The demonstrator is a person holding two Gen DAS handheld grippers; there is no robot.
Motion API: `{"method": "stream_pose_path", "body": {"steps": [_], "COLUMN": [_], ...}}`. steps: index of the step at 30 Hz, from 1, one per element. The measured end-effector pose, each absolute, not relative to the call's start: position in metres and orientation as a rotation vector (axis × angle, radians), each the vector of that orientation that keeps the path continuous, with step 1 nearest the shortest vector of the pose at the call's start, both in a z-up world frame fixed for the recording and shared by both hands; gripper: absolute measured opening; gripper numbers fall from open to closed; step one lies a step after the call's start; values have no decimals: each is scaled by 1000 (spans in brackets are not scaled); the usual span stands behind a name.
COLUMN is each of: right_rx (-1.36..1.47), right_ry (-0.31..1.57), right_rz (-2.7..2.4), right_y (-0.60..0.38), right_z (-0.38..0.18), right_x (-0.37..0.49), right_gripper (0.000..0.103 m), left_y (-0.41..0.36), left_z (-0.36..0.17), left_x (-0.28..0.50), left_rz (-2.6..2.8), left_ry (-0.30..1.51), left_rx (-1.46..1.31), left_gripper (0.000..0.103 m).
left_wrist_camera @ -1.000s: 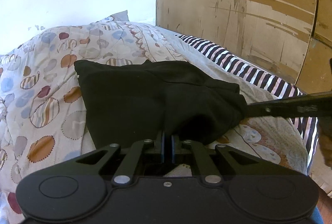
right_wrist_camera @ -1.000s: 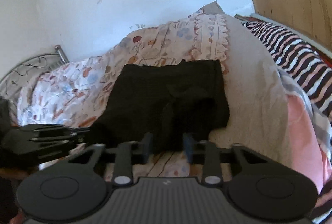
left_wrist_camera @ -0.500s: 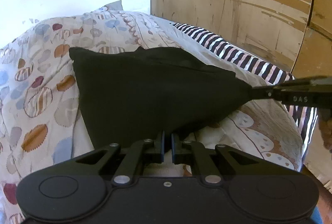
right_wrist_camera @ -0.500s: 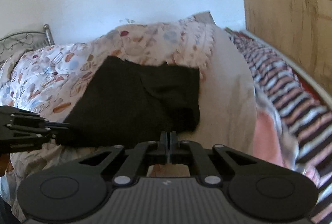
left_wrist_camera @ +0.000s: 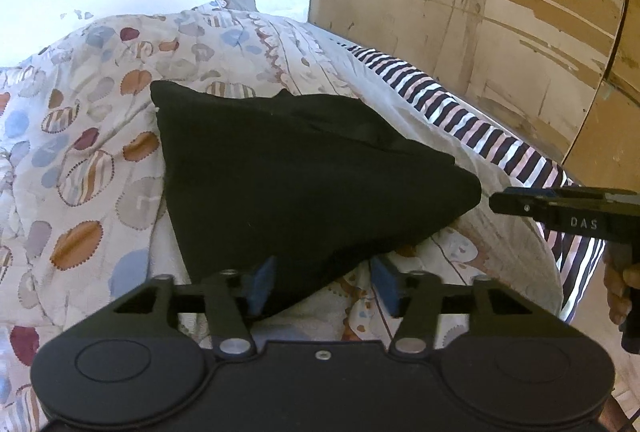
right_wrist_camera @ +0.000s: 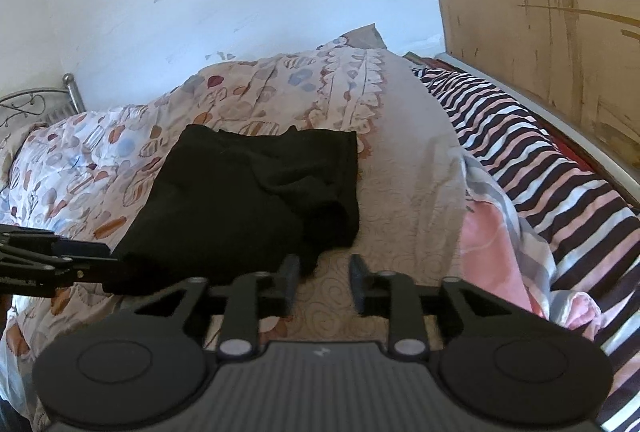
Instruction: Fold small clothes
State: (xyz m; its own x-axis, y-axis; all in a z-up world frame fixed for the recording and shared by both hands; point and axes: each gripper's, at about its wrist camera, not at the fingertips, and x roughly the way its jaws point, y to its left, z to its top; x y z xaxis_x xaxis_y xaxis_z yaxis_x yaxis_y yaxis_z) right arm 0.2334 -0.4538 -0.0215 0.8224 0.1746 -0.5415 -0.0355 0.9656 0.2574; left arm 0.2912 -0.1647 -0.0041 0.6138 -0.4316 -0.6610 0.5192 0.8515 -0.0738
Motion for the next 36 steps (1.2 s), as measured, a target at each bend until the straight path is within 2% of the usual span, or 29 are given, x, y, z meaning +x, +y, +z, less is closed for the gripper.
{"method": "stream_pose_path", "body": {"steps": [3, 5, 7, 10, 13, 20, 28, 36], "right_rx": [244, 250, 254, 266, 290, 350, 390, 169], "right_ry": [593, 593, 590, 585, 580, 582, 647, 727], "right_rz": [101, 96, 91, 83, 63, -38, -54, -74], "right_y": [-454, -455, -455, -456, -459, -475, -483, -459], "right_z": [-21, -21, -21, -22, -23, -27, -31, -49], "right_x": [231, 230, 229, 230, 234, 262, 345, 406], "right_gripper": [55, 70, 80, 95, 103, 103, 103, 103], "left_y": [-163, -162, -160, -156, -147, -120, -110, -103], "left_z": [1, 3, 5, 7, 8, -5, -26, -23], "left_x": [291, 291, 292, 292, 298, 318, 328, 348], "left_rz": [-526, -511, -493, -451, -406, -291, -256, -250], "left_ry": [721, 722, 716, 698, 695, 740, 810, 788], "left_rx": [118, 112, 106, 101, 87, 36, 3, -34], "left_gripper": [84, 91, 100, 102, 102, 102, 102, 102]}}
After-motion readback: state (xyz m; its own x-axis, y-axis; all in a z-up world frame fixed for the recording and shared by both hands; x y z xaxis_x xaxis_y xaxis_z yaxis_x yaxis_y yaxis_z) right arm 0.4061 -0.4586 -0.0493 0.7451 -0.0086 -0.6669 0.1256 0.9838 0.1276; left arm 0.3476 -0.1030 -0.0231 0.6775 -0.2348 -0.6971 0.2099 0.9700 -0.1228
